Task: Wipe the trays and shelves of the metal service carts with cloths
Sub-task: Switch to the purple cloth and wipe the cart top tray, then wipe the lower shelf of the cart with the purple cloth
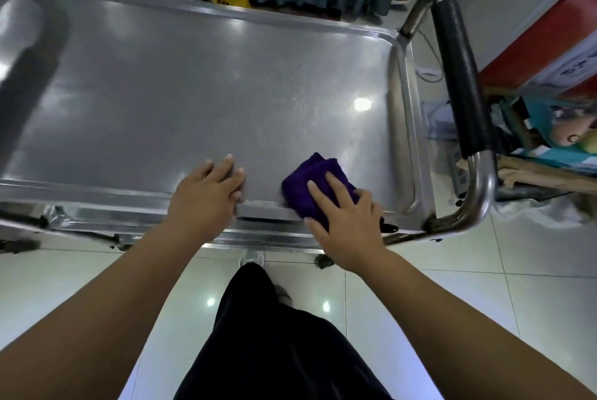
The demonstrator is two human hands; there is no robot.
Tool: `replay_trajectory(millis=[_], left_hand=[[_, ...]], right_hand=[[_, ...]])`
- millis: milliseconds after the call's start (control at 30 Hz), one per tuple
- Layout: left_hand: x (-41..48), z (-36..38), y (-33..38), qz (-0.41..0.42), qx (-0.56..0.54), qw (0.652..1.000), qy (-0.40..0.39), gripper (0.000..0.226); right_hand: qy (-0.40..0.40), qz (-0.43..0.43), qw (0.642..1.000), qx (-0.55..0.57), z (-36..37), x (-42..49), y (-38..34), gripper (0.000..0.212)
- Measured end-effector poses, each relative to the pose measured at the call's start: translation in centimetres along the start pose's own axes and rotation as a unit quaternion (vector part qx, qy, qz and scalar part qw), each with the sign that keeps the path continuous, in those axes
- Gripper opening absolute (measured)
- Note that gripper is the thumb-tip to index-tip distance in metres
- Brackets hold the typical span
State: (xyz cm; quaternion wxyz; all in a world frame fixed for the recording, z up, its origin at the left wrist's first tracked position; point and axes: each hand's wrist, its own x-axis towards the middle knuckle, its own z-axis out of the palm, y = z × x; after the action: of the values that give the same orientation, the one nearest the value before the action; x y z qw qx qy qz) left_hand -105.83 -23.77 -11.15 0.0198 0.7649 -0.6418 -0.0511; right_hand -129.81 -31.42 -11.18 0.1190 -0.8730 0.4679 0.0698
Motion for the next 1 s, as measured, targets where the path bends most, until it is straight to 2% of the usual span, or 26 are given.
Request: replay_trajectory(millis=[67,133,233,333,400,467,600,733,900,1000], left_hand=[[-0.2,0.3,0.2,-0.003,0.014,1.0,-0.006,0.038],[-0.4,0.3,0.5,-0.045,0.003,0.999,-0.021,0.04],[-1.1,-0.6,1.3,-0.086,-0.018,0.996,0.001,0.03],[-2.8,-1.3,1.5,-0.081,-0.04,0.995,0.043,0.019],[-4.3,-1.3,1.0,-0.075,-0.053,0.995,0.042,0.018],[-5.6,-1.0,0.1,-0.066,-0.07,0.995,0.042,0.022],[-7.1,-0.9,-1.2,-0.041,-0.124,0.991,0.026,0.034],[-8.2,-1.5,-2.7,-0.05,-0.204,0.977,0.041,0.031],[-11.9,-1.7,-7.4,-0.063,-0.205,0.975,0.058,0.026],[-15.3,-1.1,-11.8,-0.075,-0.204,0.976,0.017,0.025]], right_hand=[[0.003,0.007,1.0,-0.012,-0.2,-0.5,1.7,0.059],[0.011,0.092,0.996,-0.01,-0.1,-1.1,3.9,0.057],[0.026,0.216,0.976,0.003,0.1,-1.9,5.4,0.057],[0.041,0.253,0.967,0.008,0.6,-1.9,3.8,0.06],[0.051,0.267,0.962,0.021,1.0,-1.8,2.2,0.063],[0.067,0.255,0.964,0.02,1.5,-1.8,0.4,0.065],[0.097,0.162,0.982,0.019,2.1,-2.0,-3.8,0.062],[0.092,0.081,0.992,0.016,2.2,-1.3,-8.6,0.06],[0.083,0.014,0.995,0.056,1.5,-0.4,-13.7,0.051],[0.102,-0.015,0.99,0.099,0.6,-0.3,-16.8,0.043]])
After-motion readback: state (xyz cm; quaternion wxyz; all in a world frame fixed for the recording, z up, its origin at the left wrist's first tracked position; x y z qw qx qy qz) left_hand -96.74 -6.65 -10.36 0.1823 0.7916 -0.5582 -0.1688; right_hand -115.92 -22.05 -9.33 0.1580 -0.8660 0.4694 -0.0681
